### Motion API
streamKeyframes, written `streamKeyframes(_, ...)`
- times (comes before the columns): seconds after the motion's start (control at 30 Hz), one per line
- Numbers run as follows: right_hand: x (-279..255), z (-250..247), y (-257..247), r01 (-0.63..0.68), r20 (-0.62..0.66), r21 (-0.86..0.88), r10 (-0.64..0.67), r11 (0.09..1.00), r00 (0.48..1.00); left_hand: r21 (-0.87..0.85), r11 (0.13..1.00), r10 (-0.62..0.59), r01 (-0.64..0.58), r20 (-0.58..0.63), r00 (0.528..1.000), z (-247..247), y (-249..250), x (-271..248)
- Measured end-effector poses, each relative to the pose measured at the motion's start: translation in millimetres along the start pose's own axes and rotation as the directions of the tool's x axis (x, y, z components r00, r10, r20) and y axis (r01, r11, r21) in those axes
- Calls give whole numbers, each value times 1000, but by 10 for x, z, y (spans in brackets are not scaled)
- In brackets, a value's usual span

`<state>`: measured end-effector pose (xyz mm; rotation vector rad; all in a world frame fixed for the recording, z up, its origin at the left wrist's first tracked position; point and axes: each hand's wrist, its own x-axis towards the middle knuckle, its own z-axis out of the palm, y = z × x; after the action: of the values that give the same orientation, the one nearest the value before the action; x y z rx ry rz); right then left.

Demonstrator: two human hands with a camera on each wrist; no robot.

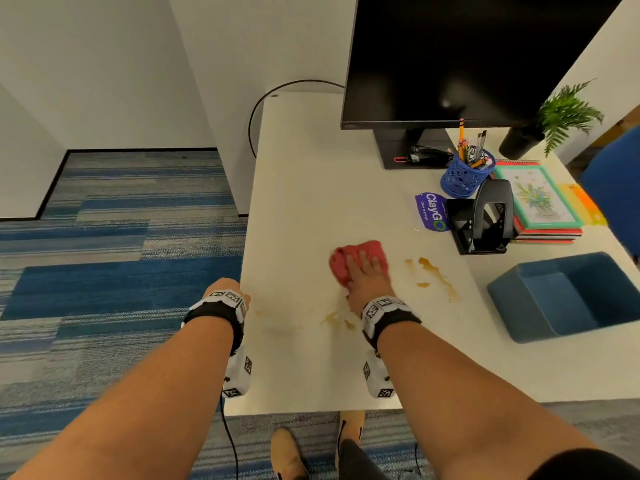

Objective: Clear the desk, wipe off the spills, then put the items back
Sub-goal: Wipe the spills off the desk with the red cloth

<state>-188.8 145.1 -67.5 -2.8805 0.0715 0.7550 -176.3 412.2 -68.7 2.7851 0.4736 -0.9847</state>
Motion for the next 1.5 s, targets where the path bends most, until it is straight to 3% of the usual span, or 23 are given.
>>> streamKeyframes(0.1,92,-119,61,-260,-30,87,264,962,964,-28,1000,-8,8,5,1000,5,-3,15)
streamKeyframes(0.17,157,-171,-104,-313,-4,107,315,944,949,-49,999,-15,15,7,1000,14,-13,25)
streamKeyframes(0.27,98,-66,-426,-76,24,-15,76,997,997,-20,1000,-23,24,8,1000,18,-5,33)
streamKeyframes(0.33,8,43,-498,91,59,-68,-87,994,994,5,1000,-23,23,17,1000,9,10,37)
streamKeyframes(0.4,34,72,-368,147,71,-67,-142,987,987,14,1000,-24,24,19,1000,-10,20,23)
streamKeyframes(0.47,94,19,-115,90,61,-42,-87,995,994,9,1000,-25,25,13,1000,-11,21,12)
streamKeyframes(0.57,176,-137,208,-139,16,-7,139,990,990,-30,999,-20,19,-22,1000,10,26,-12)
streamKeyframes(0.67,209,-230,77,-246,29,30,245,969,969,-35,999,-15,14,-37,999,34,14,-14)
streamKeyframes(0.73,180,-207,-170,-156,45,8,156,988,987,-37,999,-19,18,-40,999,42,9,4)
streamKeyframes(0.8,84,-94,-397,20,66,-49,-17,999,998,-35,999,-26,25,-25,999,37,1,17)
streamKeyframes(0.9,14,-9,-387,145,90,-57,-140,988,986,-24,999,-22,22,-9,1000,31,7,25)
streamKeyframes(0.97,43,-58,-188,112,92,-28,-109,993,990,-32,999,-23,22,-11,1000,19,11,7)
streamKeyframes(1.07,112,-175,113,-92,38,-8,92,996,995,-58,998,-14,12,-28,1000,39,-6,7)
streamKeyframes(1.17,203,-302,63,-194,56,-5,194,981,979,-60,998,-1,-2,-42,999,64,-12,23)
streamKeyframes(1.23,211,-308,-173,-135,90,-24,136,991,987,-52,999,-4,1,-50,999,67,-10,23)
streamKeyframes(1.37,0,-91,-479,160,171,-104,-141,982,975,-37,999,-2,1,-38,999,53,-16,-1)
streamKeyframes(1.43,-47,-124,-342,176,184,-110,-154,978,971,-36,999,4,-5,-37,999,30,-16,-29)
streamKeyframes(1.5,-77,-283,-184,85,152,-111,-68,990,986,-29,1000,2,-2,-17,1000,6,-20,-62)
